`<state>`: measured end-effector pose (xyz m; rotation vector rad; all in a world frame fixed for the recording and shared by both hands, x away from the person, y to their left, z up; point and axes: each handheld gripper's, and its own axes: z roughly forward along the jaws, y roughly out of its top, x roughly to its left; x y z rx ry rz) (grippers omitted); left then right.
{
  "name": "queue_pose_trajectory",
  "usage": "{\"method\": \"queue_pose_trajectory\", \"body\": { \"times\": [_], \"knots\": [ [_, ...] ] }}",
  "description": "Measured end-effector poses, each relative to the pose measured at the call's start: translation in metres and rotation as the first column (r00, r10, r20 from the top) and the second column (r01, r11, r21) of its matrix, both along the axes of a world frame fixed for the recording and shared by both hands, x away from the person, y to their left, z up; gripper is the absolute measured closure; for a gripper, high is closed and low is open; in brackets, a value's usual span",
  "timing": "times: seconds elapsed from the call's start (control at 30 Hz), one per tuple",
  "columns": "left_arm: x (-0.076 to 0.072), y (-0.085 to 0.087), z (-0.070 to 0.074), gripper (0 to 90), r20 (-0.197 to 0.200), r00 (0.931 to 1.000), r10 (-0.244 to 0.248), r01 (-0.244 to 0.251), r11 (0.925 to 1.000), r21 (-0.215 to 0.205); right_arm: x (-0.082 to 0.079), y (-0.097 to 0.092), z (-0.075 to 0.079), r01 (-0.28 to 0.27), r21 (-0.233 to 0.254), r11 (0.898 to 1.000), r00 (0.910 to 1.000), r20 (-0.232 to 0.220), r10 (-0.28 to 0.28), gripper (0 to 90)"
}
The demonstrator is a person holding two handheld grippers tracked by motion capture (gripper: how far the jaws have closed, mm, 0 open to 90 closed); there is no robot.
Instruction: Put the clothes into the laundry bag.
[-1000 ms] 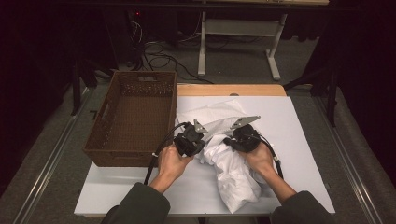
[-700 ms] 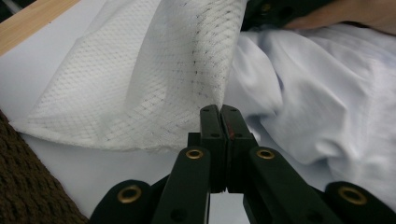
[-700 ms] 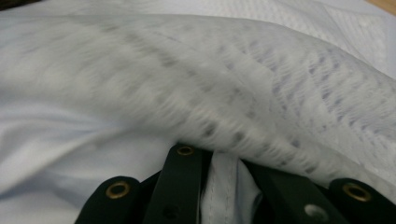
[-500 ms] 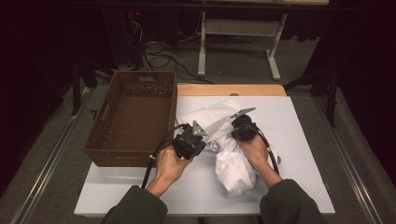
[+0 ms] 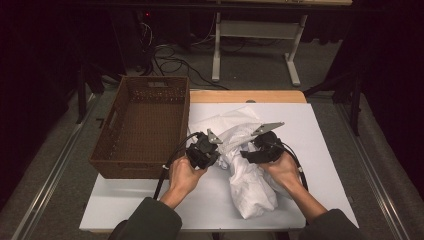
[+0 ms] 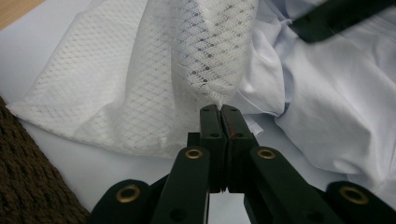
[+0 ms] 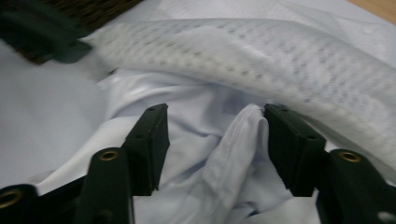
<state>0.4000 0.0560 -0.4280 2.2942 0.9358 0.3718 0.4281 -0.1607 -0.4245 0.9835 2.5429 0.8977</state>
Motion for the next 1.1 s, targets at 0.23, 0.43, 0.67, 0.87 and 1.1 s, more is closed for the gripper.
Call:
{"method": "queue_pose_trajectory", "body": {
  "times": [0.23, 0.43, 0.67, 0.87, 1.1],
  "knots": [
    [-0.003, -0.001, 0.003, 88.8, 0.002, 0.9999, -0.013, 0.013, 0.9995, -0.029, 0.008, 0.023, -0.025, -0.059, -0.085, 0.995, 0.9974, -0.047, 0.055, 29.5],
    [-0.003, 0.000, 0.001, 88.9, -0.008, 0.9996, -0.026, 0.026, 0.9990, -0.036, 0.020, 0.032, -0.039, -0.068, -0.117, 0.991, 0.9970, -0.047, 0.062, 75.2],
    [-0.012, -0.003, 0.007, 89.1, 0.003, 0.9981, -0.062, 0.062, 0.9975, -0.033, 0.022, 0.016, -0.019, -0.014, -0.054, 0.998, 0.9998, 0.014, 0.015, 84.6],
    [-0.023, -0.001, 0.017, 89.2, 0.031, 0.9957, -0.087, 0.088, 0.9955, -0.034, 0.040, 0.015, -0.017, 0.093, -0.046, 0.995, 0.9943, 0.057, -0.090, 84.5],
    [-0.016, 0.003, 0.007, 88.8, 0.000, 0.9987, -0.050, 0.050, 0.9987, -0.013, 0.053, 0.017, -0.027, 0.129, -0.061, 0.990, 0.9915, 0.021, -0.128, 70.4]
  ]
}}
